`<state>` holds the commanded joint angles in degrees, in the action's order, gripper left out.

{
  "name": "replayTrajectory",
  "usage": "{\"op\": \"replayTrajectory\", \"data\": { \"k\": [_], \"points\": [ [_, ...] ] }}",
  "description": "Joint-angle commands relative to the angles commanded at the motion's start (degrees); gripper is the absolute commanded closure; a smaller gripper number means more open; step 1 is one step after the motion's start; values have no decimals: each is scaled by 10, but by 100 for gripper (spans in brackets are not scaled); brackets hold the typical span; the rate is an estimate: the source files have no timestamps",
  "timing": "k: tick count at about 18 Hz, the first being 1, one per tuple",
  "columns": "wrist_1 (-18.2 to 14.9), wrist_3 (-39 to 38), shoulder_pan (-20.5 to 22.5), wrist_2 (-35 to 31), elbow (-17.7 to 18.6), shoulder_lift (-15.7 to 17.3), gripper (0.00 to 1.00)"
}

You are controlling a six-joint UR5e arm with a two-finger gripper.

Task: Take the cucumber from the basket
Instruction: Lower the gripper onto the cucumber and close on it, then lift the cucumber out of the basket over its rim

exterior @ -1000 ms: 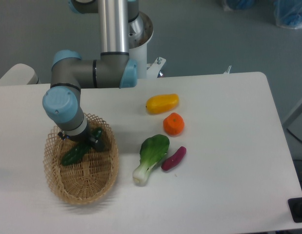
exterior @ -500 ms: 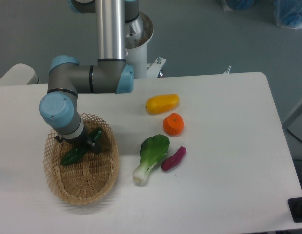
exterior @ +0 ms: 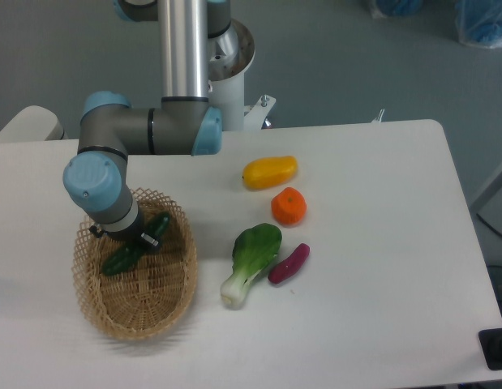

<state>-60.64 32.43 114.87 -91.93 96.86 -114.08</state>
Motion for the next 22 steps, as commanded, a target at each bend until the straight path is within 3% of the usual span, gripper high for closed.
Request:
{"op": "replayTrajectory", "data": {
  "k": [7,12,16,22],
  "points": [
    [-3,7,38,5,-11,33,66],
    [-2,20,76,5,-59,34,66],
    [-2,82,118,2,-75,31,66],
    [-3,215,215,1,-76,31,66]
  ]
}}
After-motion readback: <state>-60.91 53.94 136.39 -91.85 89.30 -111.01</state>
